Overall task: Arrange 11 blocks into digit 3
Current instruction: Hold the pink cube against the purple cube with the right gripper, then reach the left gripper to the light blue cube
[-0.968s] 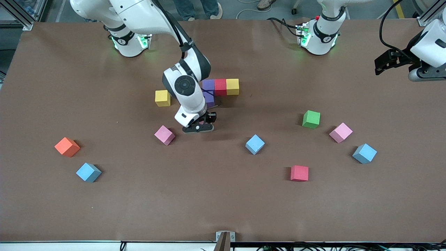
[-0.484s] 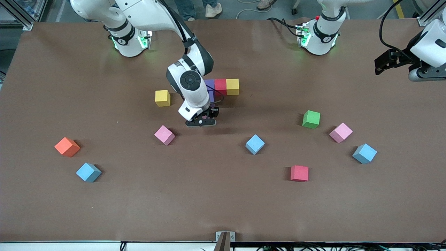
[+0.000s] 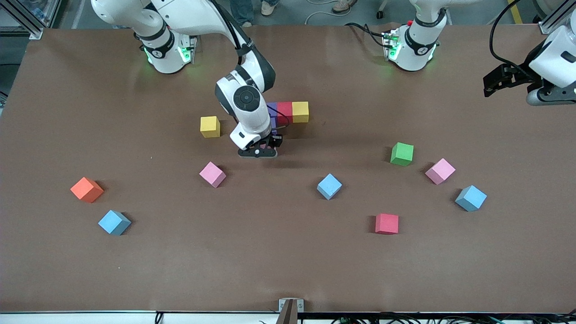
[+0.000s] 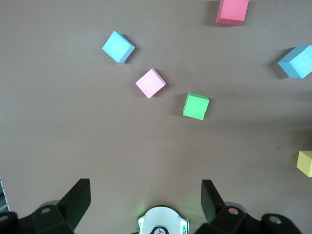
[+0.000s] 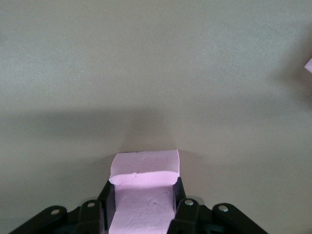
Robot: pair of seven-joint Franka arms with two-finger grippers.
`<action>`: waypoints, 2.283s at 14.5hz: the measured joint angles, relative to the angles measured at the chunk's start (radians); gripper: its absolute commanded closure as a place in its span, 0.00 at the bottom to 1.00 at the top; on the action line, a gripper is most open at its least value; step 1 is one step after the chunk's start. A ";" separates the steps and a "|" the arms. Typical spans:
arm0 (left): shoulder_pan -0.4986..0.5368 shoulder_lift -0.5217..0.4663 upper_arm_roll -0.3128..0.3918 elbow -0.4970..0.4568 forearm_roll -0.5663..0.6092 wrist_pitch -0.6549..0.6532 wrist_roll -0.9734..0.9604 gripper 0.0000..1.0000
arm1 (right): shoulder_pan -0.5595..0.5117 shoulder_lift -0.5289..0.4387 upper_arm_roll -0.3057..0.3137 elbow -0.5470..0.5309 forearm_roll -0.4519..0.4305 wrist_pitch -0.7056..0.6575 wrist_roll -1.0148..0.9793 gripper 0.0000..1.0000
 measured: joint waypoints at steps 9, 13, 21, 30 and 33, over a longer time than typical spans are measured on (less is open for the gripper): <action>0.000 0.000 0.000 -0.008 0.000 -0.006 0.000 0.00 | 0.010 0.000 0.000 -0.001 0.000 0.001 0.025 1.00; 0.000 0.000 0.000 -0.008 0.000 -0.009 0.000 0.00 | 0.019 -0.001 0.000 -0.004 0.000 0.001 0.036 1.00; 0.000 0.004 0.000 -0.009 0.000 0.009 0.000 0.00 | 0.029 -0.007 0.000 -0.016 0.000 0.008 0.041 1.00; -0.002 0.047 0.000 0.001 0.000 0.050 0.000 0.00 | 0.031 -0.021 0.000 -0.039 0.000 0.009 0.041 1.00; -0.008 0.110 -0.002 0.032 0.000 0.066 -0.014 0.00 | 0.033 -0.026 0.000 -0.047 0.000 0.012 0.041 0.99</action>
